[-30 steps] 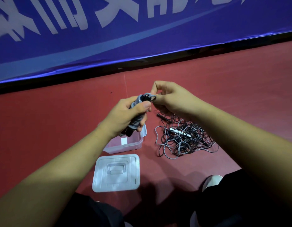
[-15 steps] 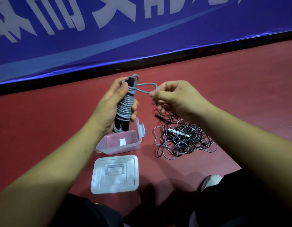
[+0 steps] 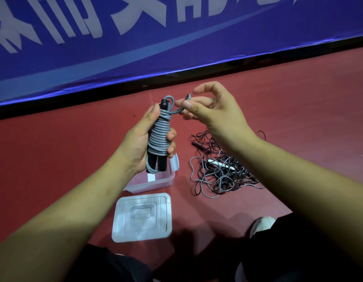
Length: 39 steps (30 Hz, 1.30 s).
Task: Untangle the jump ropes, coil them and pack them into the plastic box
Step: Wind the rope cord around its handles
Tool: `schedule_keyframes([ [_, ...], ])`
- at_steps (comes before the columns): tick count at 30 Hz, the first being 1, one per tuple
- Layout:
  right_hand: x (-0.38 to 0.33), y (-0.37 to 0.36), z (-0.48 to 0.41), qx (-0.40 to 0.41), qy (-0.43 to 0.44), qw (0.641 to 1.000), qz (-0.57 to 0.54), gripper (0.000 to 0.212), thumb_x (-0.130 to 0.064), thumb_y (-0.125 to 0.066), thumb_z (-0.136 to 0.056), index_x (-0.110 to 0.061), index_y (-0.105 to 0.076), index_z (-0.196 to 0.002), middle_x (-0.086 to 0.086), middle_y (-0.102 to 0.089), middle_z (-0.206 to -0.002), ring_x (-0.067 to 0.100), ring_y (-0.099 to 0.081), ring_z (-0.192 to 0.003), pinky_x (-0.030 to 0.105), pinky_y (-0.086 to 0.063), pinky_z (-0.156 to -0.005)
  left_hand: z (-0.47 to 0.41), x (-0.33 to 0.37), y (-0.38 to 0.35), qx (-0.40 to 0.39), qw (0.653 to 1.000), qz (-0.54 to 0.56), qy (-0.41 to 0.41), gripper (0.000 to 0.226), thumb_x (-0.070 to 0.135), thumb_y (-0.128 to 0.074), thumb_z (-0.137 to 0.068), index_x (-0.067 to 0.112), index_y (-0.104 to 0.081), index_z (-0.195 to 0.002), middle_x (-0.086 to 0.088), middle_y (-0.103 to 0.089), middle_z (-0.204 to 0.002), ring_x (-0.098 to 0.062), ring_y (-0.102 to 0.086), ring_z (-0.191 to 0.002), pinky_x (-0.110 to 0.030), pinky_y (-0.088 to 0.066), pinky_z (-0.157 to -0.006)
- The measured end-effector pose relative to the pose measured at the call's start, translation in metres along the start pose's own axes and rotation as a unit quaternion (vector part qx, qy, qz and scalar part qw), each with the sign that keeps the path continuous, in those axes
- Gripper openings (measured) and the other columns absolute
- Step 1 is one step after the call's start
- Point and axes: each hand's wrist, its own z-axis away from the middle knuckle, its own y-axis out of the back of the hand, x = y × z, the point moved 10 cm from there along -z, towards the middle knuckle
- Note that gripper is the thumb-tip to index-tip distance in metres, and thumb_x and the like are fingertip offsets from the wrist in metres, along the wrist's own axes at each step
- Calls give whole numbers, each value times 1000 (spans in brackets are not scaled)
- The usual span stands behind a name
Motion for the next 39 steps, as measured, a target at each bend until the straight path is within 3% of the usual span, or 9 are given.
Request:
schedule_keyframes([
  [3, -3, -6, -1, -24, 20, 999, 20, 17, 2, -62, -91, 9, -55, -104, 29, -70, -94, 22, -64, -75, 30, -54, -73, -1, 1, 2, 7, 1000, 1, -2, 75, 56, -75, -74, 25, -41, -134, -8, -53, -65, -24, -53, -47, -30, -50, -49],
  [9, -2, -7, -3, -34, 10, 998, 50, 8, 0, -64, -90, 7, -68, -90, 24, -69, -83, 19, -59, -66, 27, -51, -61, 2, 5, 2, 35, 997, -44, -56, 20, 38, -48, -99, 24, -57, -111, -9, -55, -82, -23, -50, -53, -30, -49, -48],
  [14, 3, 0, -7, -18, -14, 993, 116, 9, -5, -68, -89, 4, -69, -86, 26, -71, -83, 13, -55, -59, 24, -47, -56, 6, 10, -1, 53, 990, -99, -81, 17, 37, -53, -95, 28, -63, -105, -15, -54, -86, -24, -48, -58, -32, -49, -50],
  [22, 16, -2, -3, -25, -50, 987, 150, 5, -1, -70, -86, 0, -67, -83, -1, -67, -61, 5, -52, -52, 18, -45, -54, 6, 12, 6, 66, 974, -207, -65, 22, 38, -54, -94, 26, -57, -113, -22, -54, -78, -27, -52, -57, -36, -44, -57],
  [25, 19, -2, -3, -24, -62, 991, 117, 18, 1, -70, -86, -6, -66, -102, 1, -63, -61, 10, -53, -55, 21, -45, -58, 8, 13, 5, 55, 966, -248, -54, 29, 38, -52, -96, 21, -52, -120, -17, -57, -68, -26, -54, -51, -32, -45, -55],
  [27, 16, -6, -2, -36, -51, 989, 137, 24, 1, -68, -87, -6, -67, -110, 7, -64, -69, 11, -54, -59, 21, -45, -60, 9, 13, 4, 52, 966, -247, -52, 31, 38, -52, -95, 20, -52, -120, -17, -56, -67, -26, -54, -50, -31, -45, -53],
  [31, 7, -4, 1, 1, -7, 980, 199, 3, -2, -68, -88, -3, -70, -90, 6, -68, -69, 3, -54, -56, 17, -45, -58, 7, 10, 3, 51, 970, -234, -43, 29, 41, -53, -94, 24, -54, -118, -17, -56, -67, -26, -53, -51, -33, -46, -55],
  [34, 7, -1, 5, 43, 17, 975, 217, 6, -9, -69, -89, -4, -68, -85, 0, -67, -67, -3, -53, -53, 16, -43, -57, 6, 5, 3, 45, 978, -199, -30, 26, 43, -53, -95, 27, -56, -115, -17, -56, -68, -27, -53, -51, -34, -47, -55],
  [39, 7, -13, 3, -22, 16, 984, 173, 11, -3, -71, -86, -9, -68, -95, 0, -69, -80, 0, -63, -71, 19, -50, -70, 7, 6, 6, 48, 989, -140, -28, 24, 42, -53, -95, 26, -56, -113, -15, -54, -70, -25, -51, -54, -33, -47, -54],
])
